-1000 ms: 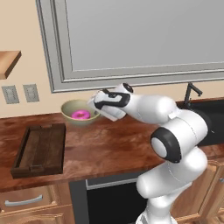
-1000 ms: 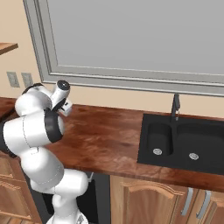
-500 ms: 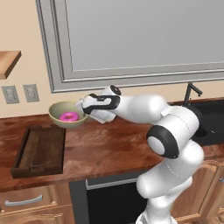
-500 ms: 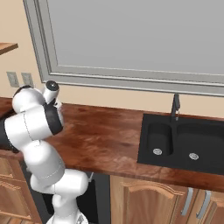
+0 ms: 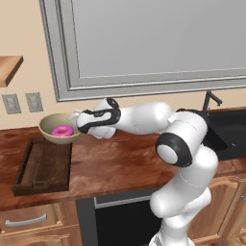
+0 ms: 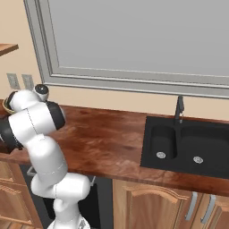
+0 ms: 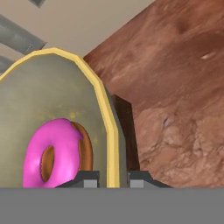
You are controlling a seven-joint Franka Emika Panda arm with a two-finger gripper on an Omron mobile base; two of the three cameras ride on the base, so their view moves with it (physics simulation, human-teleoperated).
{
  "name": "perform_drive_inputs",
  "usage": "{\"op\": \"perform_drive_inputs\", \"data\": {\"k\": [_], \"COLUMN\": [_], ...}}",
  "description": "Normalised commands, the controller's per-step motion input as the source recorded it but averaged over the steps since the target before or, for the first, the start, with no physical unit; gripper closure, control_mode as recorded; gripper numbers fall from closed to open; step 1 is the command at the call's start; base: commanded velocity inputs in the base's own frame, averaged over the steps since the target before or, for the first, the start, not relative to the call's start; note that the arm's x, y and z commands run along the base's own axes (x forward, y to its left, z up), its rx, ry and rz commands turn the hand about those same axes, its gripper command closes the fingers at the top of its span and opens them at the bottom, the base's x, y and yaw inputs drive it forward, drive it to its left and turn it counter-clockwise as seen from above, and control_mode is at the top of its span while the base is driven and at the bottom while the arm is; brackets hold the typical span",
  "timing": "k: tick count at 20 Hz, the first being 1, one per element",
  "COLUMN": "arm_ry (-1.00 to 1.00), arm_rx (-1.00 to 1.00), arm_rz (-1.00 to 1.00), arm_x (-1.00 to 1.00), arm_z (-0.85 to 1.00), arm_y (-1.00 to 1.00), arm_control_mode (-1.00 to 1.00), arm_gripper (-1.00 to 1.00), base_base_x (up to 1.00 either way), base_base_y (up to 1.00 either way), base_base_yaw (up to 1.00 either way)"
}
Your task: Place the bowl with donut and the cupcake onto the tray.
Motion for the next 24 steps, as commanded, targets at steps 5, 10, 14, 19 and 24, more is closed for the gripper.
{"op": "perform_drive_inputs", "data": {"k": [5, 10, 14, 19, 24], "arm_ry": [0.0, 0.0, 0.0, 0.0, 0.0], "arm_rx": [0.01, 0.01, 0.0, 0.01, 0.0], "arm_rz": [0.0, 0.0, 0.0, 0.0, 0.0], "arm_x": [0.0, 0.0, -0.01, 0.0, 0.0], "arm_z": [0.0, 0.0, 0.0, 0.0, -0.07], "arm_y": [0.29, 0.2, 0.04, 0.0, -0.04], "arm_control_mode": [-1.0, -1.0, -1.0, -1.0, -1.0], "arm_gripper": [1.0, 1.0, 1.0, 1.0, 1.0], "base_base_x": [0.0, 0.0, 0.0, 0.0, 0.0], "base_base_y": [0.0, 0.0, 0.0, 0.0, 0.0], "base_base_yaw": [0.0, 0.0, 0.0, 0.0, 0.0]}}
